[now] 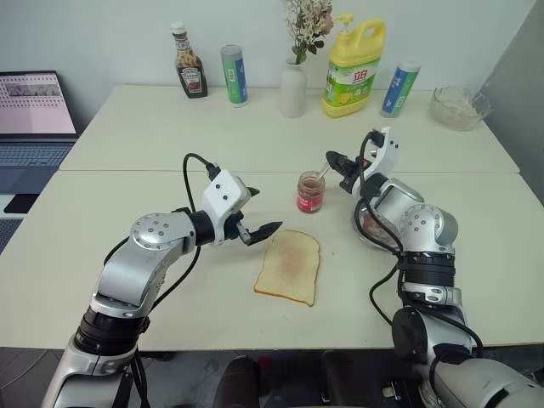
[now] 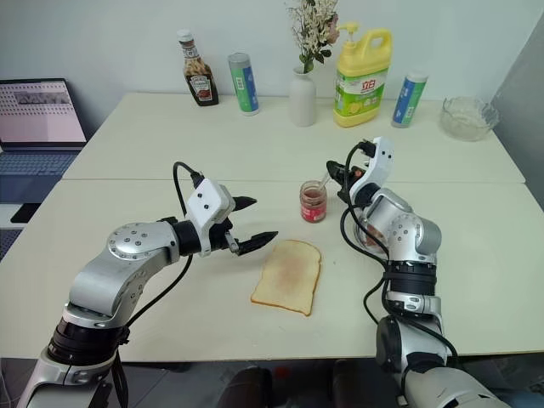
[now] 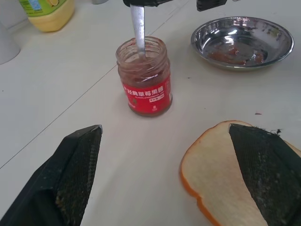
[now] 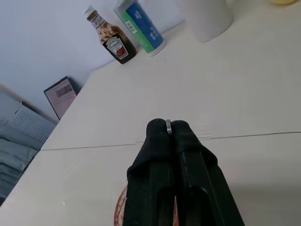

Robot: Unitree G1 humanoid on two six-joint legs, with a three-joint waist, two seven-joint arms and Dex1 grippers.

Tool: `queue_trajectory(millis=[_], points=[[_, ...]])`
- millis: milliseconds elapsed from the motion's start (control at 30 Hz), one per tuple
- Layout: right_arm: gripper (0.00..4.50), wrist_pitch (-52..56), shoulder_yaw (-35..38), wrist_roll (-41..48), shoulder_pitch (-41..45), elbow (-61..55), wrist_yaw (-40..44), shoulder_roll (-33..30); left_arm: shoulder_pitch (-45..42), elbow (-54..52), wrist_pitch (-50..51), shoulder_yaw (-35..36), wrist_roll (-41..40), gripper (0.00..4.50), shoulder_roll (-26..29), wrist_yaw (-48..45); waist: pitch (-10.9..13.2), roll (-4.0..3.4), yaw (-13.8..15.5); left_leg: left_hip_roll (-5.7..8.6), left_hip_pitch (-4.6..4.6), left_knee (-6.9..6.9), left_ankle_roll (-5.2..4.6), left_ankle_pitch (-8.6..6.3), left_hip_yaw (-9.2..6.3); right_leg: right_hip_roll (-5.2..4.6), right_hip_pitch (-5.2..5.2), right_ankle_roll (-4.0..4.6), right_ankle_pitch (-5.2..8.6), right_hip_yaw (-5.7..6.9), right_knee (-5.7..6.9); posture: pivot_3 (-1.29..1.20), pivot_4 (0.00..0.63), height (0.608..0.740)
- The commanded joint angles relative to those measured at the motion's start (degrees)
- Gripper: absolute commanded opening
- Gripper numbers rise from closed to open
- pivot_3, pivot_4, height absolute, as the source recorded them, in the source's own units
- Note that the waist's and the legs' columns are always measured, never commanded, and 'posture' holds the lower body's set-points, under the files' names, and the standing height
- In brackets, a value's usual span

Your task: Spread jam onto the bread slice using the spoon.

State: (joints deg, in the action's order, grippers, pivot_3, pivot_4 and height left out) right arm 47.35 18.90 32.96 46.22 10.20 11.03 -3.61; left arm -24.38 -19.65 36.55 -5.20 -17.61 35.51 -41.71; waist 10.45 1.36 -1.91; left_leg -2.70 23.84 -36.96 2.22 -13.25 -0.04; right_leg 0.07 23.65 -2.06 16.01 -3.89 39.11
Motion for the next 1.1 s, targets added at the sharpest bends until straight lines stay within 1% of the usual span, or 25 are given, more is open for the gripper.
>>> queue_trajectory(millis=[33, 633, 833, 1100], points=[[0.02, 1.08, 2.91, 4.5, 2.33, -2.54, -2.32, 0.96, -0.3, -1.27, -1.33, 0.7, 0.13, 4.5, -0.09, 0.17, 0.0, 0.0, 0.0, 0.0, 0.0, 0.0, 0.0, 0.0, 0.0, 0.0, 0.0, 0.0, 0.0, 0.0, 0.0, 0.0, 0.15, 0.74], [0.02, 3.32, 6.7, 12.01, 2.66, -2.34, -9.1, 0.72, -0.37, -0.71, -1.79, 0.85, 0.32, 4.5, 0.08, 0.15, 0.0, 0.0, -0.02, 0.0, 0.01, 0.01, 0.0, 0.0, 0.01, 0.0, 0.0, 0.0, 0.0, -0.01, -0.01, 0.0, 0.15, 0.74], [0.02, 3.19, 6.56, 13.09, 2.75, -2.55, -9.59, -0.05, -0.34, -0.59, -1.78, 0.82, 0.38, 4.5, 0.09, 0.16, 0.0, 0.0, -0.02, 0.0, 0.01, 0.01, 0.0, 0.0, 0.01, 0.0, 0.0, 0.0, 0.0, -0.01, -0.02, 0.0, 0.15, 0.74], [0.02, 2.36, 4.56, 11.82, 2.32, -3.3, -7.7, -1.97, -0.35, -0.54, -1.81, 0.82, 0.4, 4.5, 0.12, 0.13, 0.0, 0.0, -0.02, 0.0, 0.01, 0.01, 0.0, 0.0, 0.01, 0.0, 0.0, 0.0, 0.0, -0.01, -0.02, 0.0, 0.15, 0.74]])
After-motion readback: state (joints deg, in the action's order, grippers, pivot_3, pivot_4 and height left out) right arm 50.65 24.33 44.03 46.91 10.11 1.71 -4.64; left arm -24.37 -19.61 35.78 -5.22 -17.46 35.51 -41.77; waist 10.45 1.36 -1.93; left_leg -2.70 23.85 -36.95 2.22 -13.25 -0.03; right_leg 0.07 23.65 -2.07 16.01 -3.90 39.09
